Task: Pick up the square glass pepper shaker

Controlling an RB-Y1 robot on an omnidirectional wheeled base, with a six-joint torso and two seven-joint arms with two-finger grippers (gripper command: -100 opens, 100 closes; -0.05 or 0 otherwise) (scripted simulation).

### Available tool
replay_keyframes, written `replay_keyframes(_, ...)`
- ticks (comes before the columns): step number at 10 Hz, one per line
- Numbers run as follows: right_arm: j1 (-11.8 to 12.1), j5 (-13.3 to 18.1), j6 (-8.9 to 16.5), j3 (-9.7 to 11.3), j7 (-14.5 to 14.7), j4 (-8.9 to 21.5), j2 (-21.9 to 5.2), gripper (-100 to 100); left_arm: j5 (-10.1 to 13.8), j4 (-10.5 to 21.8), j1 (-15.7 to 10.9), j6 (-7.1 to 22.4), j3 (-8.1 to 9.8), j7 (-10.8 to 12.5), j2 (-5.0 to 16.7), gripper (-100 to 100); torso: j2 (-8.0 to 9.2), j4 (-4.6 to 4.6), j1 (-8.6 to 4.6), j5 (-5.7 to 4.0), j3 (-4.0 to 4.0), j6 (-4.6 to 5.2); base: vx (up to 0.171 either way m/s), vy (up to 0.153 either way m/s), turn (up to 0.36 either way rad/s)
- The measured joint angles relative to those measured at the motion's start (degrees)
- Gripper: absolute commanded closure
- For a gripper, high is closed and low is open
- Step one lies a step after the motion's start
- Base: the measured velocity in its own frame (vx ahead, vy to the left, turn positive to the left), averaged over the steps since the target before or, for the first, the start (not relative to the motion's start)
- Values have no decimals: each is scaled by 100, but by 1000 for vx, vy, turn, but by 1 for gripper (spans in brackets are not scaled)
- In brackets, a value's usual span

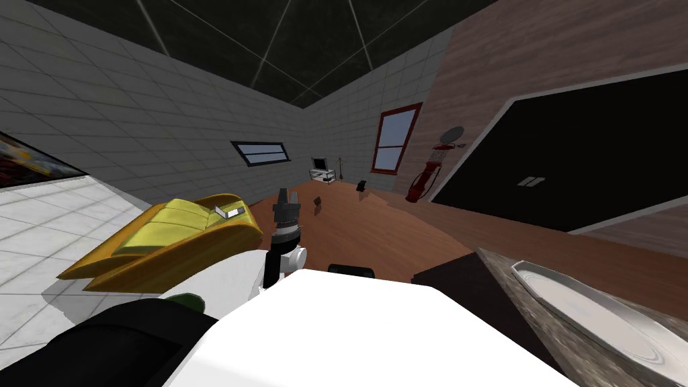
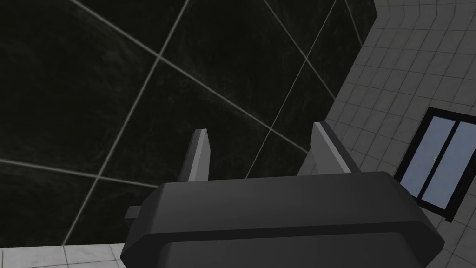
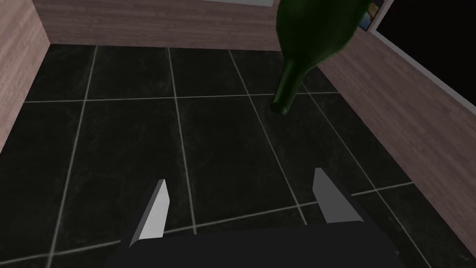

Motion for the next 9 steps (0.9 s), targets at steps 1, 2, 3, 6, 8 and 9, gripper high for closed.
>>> replay_keyframes(1,-13,6,0,-39,56,77,-13,-100,0,0,0,0,0,0,0,0,-3,0,-3,0,-2,-4,-6,6,-373)
replay_keyframes(2,-144,52,-55,-175,215,356,-63,-100,0,0,0,0,0,0,0,0,-5,-1,-5,-2,-3,-3,-3,7,-439)
replay_keyframes(3,-173,64,-21,-269,336,378,-33,-100,0,0,0,0,0,0,0,0,-4,-1,-3,0,-3,-1,-2,11,-420)
replay_keyframes(6,-279,126,100,-633,687,742,-26,-100,0,0,0,0,0,0,0,0,-9,-1,-3,-1,-5,-3,4,7,-333)
replay_keyframes(8,-389,173,149,-826,904,939,-16,-100,0,0,0,0,0,0,0,0,-14,-2,-3,-1,-8,-5,24,2,-434)
replay_keyframes(9,-520,222,143,-972,1079,1178,-50,-100,0,0,0,0,0,0,0,0,-19,-3,-4,-1,-11,-8,50,-4,-333)
